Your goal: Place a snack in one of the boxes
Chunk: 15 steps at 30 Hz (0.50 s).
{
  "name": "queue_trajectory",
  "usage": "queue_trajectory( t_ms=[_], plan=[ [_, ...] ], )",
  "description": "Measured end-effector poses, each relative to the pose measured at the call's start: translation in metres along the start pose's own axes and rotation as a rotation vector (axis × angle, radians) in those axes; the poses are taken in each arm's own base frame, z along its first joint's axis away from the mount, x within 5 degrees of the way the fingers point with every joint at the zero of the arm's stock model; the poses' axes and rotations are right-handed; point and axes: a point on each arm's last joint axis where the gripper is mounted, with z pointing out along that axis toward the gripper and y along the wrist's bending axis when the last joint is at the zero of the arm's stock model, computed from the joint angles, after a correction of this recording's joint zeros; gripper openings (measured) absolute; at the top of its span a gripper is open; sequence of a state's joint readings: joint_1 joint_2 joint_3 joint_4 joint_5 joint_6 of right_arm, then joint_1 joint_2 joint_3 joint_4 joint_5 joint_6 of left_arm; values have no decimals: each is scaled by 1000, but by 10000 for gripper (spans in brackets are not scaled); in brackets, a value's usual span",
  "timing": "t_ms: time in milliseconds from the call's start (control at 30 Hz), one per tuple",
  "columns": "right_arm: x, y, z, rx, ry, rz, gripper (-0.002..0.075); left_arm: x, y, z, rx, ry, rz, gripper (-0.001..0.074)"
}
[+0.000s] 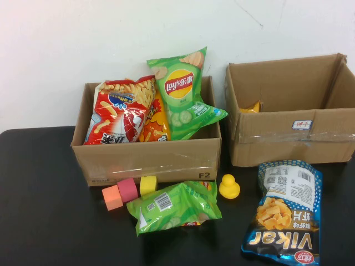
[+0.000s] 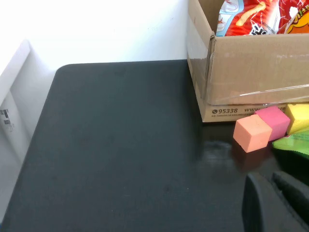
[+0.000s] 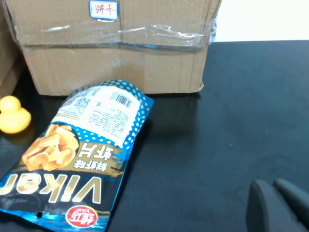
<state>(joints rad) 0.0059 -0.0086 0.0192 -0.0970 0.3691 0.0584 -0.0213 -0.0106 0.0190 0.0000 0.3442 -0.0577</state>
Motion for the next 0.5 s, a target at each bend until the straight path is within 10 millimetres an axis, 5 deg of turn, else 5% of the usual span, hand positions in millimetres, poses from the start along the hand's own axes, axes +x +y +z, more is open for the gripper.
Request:
queue_trajectory(
  t_ms=[500],
  plan=[
    [0,-1,0,13,-2,-30,0,0,0,0,0,-2,0,-1]
  ],
)
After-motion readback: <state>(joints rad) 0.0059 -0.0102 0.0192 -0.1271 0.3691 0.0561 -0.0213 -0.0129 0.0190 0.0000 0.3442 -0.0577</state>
